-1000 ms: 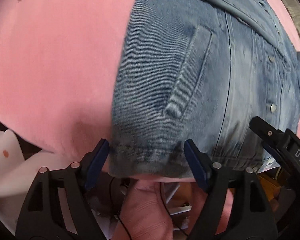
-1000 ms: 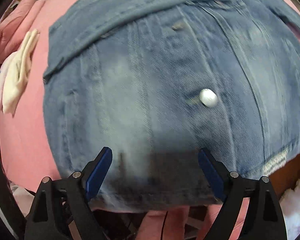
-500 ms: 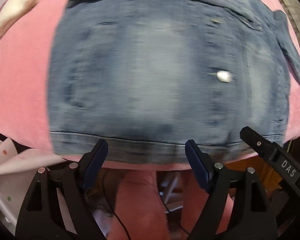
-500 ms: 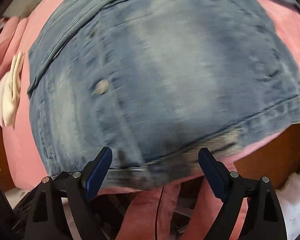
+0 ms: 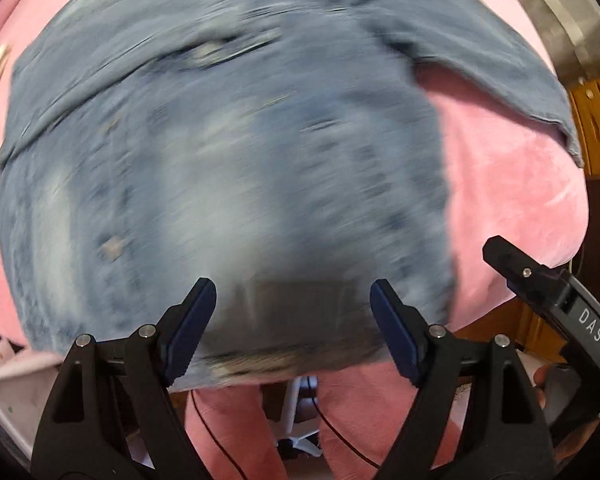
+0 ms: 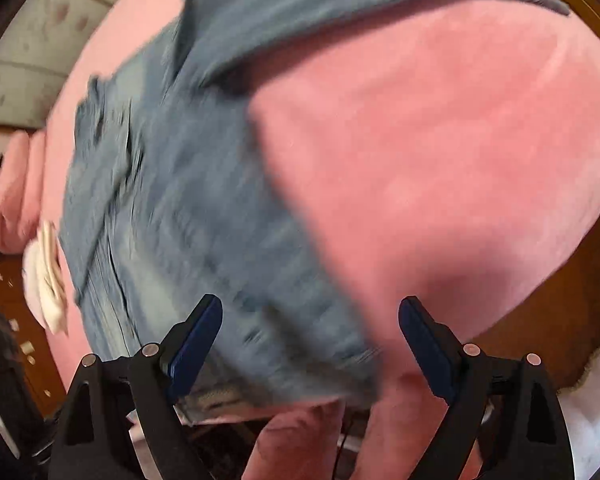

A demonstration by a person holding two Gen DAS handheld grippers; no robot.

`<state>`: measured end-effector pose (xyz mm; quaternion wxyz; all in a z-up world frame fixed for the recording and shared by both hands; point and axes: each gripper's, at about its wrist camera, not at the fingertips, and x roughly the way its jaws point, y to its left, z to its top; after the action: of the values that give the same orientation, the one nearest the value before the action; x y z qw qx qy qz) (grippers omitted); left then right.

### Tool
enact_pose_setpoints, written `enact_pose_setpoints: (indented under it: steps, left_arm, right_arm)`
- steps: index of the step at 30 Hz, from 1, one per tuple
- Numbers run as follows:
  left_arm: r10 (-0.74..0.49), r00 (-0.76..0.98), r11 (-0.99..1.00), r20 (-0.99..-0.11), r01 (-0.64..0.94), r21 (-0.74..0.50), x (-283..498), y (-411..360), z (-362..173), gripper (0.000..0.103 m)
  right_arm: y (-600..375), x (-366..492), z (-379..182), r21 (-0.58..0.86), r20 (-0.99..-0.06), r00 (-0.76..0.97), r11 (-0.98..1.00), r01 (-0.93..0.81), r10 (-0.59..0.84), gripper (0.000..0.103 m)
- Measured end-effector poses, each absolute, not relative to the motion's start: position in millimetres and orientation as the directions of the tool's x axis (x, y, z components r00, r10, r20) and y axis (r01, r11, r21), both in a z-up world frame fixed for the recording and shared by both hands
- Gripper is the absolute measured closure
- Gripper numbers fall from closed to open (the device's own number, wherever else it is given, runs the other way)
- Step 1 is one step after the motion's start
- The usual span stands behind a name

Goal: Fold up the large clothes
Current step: 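Open both tools and move them toward the other sleeve, then close the right tool on the other sleeve cuff, then lift the sleeve with the right tool and fold it across the jacket front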

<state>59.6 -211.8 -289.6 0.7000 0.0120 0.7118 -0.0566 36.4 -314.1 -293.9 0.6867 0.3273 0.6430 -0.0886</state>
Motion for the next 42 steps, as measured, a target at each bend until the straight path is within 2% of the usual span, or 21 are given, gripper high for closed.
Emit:
enact_pose_setpoints:
  steps: [6, 10, 20, 24, 25, 27, 28, 30, 31, 33, 42]
  left_arm:
    - [-0.107, -0.031, 0.982, -0.994, 0.154, -0.111, 93, -300, -285, 0.026]
    - [-0.098, -0.032, 0.969, -0.995, 0.223, -0.102, 109, -348, -283, 0.026]
    - [-0.048, -0.057, 0.958, -0.997, 0.280, -0.063, 150, -403, -315, 0.026]
    - [-0.024, -0.055, 0.956, -0.998, 0.292, -0.040, 161, -409, -317, 0.026]
    - [-0.026, -0.051, 0.957, -0.998, 0.287, -0.039, 163, -404, -312, 0.026]
    - [-0.037, -0.034, 0.964, -0.999, 0.261, -0.045, 171, -397, -303, 0.026]
    - [-0.042, -0.027, 0.967, -0.999, 0.249, -0.047, 173, -390, -298, 0.026]
    - [-0.043, -0.017, 0.973, -0.999, 0.227, -0.046, 176, -382, -294, 0.026]
    - [-0.041, -0.014, 0.977, -0.999, 0.209, -0.043, 178, -376, -292, 0.026]
    - [-0.039, -0.010, 0.982, -0.999, 0.184, -0.040, 175, -359, -287, 0.026]
    - [-0.046, 0.011, 0.997, -0.999, 0.064, -0.045, 151, -258, -281, 0.026]
  right_arm:
    - [-429, 44, -300, 0.356, -0.935, 0.243, 0.697, 0.622, 0.260, 0.011]
    - [-511, 40, -305, 0.424, -0.905, 0.367, 0.524, 0.738, 0.215, 0.011]
    - [-645, 50, -323, 0.532, -0.846, 0.532, 0.154, 0.833, 0.043, 0.011]
    - [-656, 67, -331, 0.520, -0.852, 0.524, 0.116, 0.846, 0.000, 0.013]
    - [-656, 71, -330, 0.514, -0.855, 0.519, 0.120, 0.849, -0.012, 0.016]
    - [-655, 73, -327, 0.503, -0.858, 0.512, 0.135, 0.854, -0.042, 0.037]
    - [-655, 77, -326, 0.505, -0.855, 0.516, 0.145, 0.851, -0.054, 0.042]
    - [-652, 89, -326, 0.529, -0.836, 0.546, 0.184, 0.829, -0.055, 0.067]
    - [-648, 95, -325, 0.524, -0.837, 0.544, 0.201, 0.828, -0.057, 0.069]
    - [-645, 105, -319, 0.520, -0.832, 0.549, 0.232, 0.822, -0.079, 0.086]
    - [-626, 128, -230, 0.469, -0.778, 0.567, 0.348, 0.811, -0.272, 0.090]
